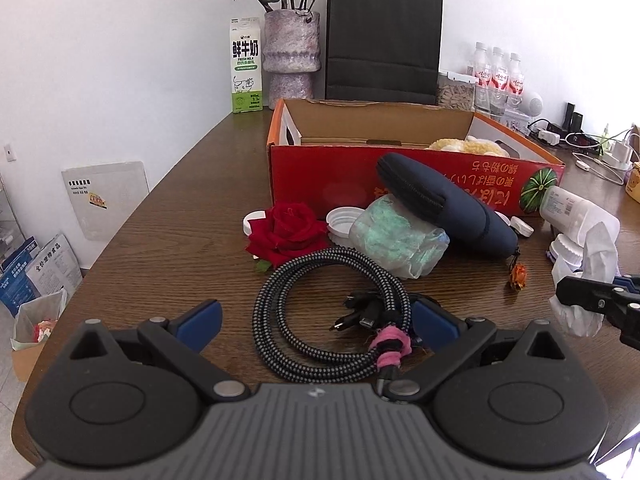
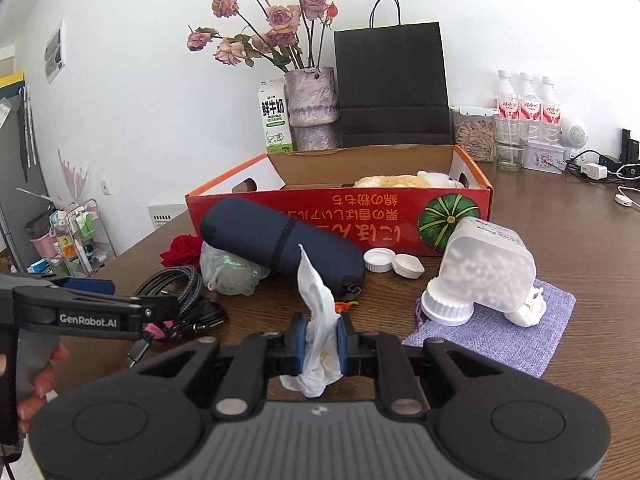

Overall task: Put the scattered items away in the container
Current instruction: 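Grasp the white tissue with the right tool while the left tool grasps the braided cable, then carry tissue and cable over the box and open both tools to drop them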

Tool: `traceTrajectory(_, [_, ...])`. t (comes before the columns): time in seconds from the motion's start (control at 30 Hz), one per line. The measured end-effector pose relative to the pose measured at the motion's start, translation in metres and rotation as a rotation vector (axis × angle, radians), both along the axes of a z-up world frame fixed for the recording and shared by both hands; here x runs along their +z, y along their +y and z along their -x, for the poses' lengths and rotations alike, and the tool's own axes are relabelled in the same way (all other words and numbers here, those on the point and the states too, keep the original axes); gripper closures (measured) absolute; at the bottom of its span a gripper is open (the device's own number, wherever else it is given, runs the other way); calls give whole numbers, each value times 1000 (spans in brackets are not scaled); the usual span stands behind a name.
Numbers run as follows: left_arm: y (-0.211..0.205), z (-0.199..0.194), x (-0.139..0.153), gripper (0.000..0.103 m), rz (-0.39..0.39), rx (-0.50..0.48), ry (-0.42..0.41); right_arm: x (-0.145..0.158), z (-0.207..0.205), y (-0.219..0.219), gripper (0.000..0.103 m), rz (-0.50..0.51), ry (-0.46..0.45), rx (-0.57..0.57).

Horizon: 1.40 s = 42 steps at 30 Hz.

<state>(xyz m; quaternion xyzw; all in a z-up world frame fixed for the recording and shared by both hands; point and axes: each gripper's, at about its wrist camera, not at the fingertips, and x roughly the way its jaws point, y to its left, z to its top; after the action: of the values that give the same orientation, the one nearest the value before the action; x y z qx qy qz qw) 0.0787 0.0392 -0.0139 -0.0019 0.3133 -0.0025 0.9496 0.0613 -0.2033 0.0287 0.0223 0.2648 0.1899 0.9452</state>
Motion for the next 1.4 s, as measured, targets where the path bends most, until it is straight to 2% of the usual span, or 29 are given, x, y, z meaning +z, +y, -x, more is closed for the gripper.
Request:
traceTrajectory(0.27, [1,-13,-6,0,28,-6,29,-4,-2,-5,88,-6,12,-10])
traceTrajectory(0.5, [9,-19,-11,0,93,-7,53,-7,-3,-5,87,-10,23,-11])
traceTrajectory(0.8, [6,-14,-10,0,72,0,46,-8,-4,-6,87,-11,26,-10])
traceTrajectory(0.93, [7,-13,-9,12,102,-26,48,-9,-4,-6,87,-12,25,-9])
traceTrajectory(1.1, [6,-10,-7,14,112,-18,52,-8,-2,-6,87,-13,22,-8])
traceTrajectory(1.4, [3,0,5,15,119,-33,10,-4,0,-8,87,-17,12,-7])
